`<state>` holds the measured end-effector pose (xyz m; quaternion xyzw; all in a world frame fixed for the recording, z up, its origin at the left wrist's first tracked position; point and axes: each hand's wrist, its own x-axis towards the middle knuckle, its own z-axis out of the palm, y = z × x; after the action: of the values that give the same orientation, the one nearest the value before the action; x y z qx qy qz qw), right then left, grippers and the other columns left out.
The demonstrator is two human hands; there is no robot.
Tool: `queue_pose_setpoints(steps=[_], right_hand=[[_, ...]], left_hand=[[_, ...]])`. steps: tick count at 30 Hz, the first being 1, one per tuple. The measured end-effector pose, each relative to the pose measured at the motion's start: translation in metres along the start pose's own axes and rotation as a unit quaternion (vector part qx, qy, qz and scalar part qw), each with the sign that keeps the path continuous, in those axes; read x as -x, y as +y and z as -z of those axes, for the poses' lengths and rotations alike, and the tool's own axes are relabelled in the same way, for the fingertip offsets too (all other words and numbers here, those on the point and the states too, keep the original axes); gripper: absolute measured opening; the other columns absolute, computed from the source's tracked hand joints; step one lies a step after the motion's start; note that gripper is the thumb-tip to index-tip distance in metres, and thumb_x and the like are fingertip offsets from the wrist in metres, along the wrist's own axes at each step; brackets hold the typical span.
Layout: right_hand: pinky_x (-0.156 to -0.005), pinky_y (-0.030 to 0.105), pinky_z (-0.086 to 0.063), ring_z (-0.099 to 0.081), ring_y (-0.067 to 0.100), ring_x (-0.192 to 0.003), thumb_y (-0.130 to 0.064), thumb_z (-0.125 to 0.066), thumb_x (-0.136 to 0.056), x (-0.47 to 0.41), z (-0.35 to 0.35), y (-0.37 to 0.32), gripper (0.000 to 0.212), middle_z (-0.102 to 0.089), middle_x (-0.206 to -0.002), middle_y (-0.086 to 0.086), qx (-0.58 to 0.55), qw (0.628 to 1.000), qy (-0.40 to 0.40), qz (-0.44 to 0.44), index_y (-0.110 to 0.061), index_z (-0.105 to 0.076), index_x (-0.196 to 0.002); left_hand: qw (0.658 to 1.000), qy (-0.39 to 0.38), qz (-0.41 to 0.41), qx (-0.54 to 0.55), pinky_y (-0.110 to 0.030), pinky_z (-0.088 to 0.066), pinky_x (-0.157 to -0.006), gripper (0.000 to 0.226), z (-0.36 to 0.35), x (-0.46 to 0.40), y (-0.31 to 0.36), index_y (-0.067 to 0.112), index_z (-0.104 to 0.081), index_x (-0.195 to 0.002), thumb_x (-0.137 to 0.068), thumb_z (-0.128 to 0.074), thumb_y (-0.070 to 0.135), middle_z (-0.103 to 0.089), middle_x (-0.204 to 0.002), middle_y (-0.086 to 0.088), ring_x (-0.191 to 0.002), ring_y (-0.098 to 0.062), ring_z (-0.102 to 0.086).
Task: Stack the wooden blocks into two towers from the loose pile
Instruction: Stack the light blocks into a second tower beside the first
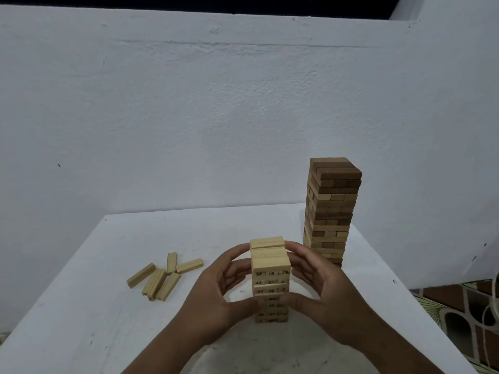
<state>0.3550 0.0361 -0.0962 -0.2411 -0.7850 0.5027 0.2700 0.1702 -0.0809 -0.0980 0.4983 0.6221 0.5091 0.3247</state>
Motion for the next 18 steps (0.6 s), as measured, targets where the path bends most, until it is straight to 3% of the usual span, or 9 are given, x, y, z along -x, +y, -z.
queue_pose_setpoints(steps=[13,15,18], right_hand=[[-0.111,0.034,-0.036,-0.05,0.002,-0.125,-0.023,-0.082,-0.072,-0.0008,0.0037,0.0024,0.078,-0.06,-0.129,-0.018,0.012,1.0,0.0,0.001,-0.035,-0.041,-0.137],[-0.111,0.033,-0.036,-0.049,0.002,-0.126,-0.028,-0.083,-0.07,0.0001,0.0038,0.0002,0.08,-0.059,-0.129,-0.019,0.016,1.0,-0.004,0.002,-0.035,-0.041,-0.137],[-0.11,0.025,-0.036,-0.045,-0.001,-0.129,-0.041,-0.08,-0.072,0.0009,0.0049,-0.0029,0.078,-0.053,-0.134,-0.024,0.008,1.0,-0.001,0.0,-0.036,-0.039,-0.139]], left_hand=[[0.999,0.002,0.0,0.037,-0.045,-0.039,-0.112,0.083,0.0027,-0.0022,-0.007,0.029,-0.043,-0.141,-0.072,-0.086,0.014,-0.064,-0.131,0.006,-0.126,-0.015,-0.057],[0.999,-0.005,-0.003,0.033,-0.045,-0.039,-0.111,0.08,0.0033,-0.0009,-0.0047,0.031,-0.044,-0.141,-0.073,-0.086,0.022,-0.063,-0.132,0.008,-0.127,-0.014,-0.056],[0.999,0.017,-0.01,0.041,-0.039,-0.038,-0.113,0.08,0.0008,0.004,0.0002,0.04,-0.042,-0.142,-0.072,-0.08,0.049,-0.055,-0.139,0.02,-0.133,-0.005,-0.048]])
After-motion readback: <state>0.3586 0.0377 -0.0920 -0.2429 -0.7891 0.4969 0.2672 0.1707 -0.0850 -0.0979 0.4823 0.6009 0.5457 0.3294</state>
